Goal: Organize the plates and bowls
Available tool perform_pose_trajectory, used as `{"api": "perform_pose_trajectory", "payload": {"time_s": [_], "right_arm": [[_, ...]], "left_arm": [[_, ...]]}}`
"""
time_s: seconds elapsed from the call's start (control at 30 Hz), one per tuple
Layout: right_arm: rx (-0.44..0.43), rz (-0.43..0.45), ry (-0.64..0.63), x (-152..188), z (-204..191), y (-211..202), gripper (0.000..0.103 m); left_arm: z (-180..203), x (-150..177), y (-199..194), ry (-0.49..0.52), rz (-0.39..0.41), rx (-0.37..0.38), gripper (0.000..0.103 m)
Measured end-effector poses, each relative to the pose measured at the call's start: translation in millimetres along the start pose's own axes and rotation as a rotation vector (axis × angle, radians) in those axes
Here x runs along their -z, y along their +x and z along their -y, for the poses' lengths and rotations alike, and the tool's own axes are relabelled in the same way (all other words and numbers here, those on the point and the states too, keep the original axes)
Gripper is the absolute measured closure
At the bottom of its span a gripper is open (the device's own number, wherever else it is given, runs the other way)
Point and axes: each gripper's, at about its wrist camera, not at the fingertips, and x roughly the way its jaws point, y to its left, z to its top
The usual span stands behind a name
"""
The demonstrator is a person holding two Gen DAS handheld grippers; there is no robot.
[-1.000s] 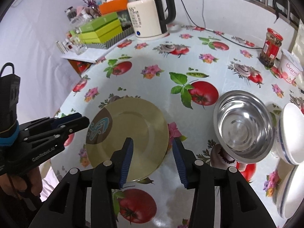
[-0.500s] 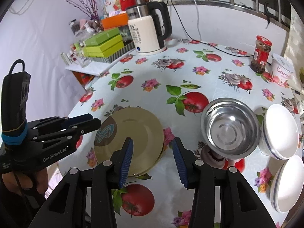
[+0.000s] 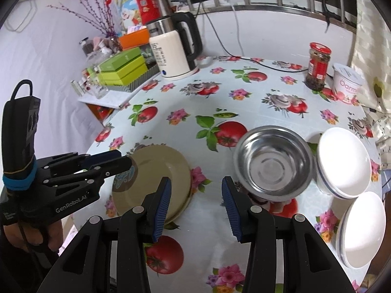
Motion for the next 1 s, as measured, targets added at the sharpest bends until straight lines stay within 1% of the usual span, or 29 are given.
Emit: {"api": "perform_pose_trajectory", "payload": {"time_s": [0.43, 0.87, 1.0], "right_arm": [[0.052, 0.005, 0.093, 9.2, 42.0, -5.9, 0.06], [0.09, 0.007, 0.158, 15.2, 72.7, -8.3, 0.06], [0.099, -0.005, 0.165, 17.1, 76.8, -4.1, 0.06]], "left_arm": [[28.4, -12.5, 17.8, 0.048, -0.02, 0.075, 0.079], [51.0, -28.2, 43.1, 0.054, -0.052, 0.187, 0.079], [56.8, -32.3, 50.3, 0.061, -0.057, 0.191, 0.079]]}}
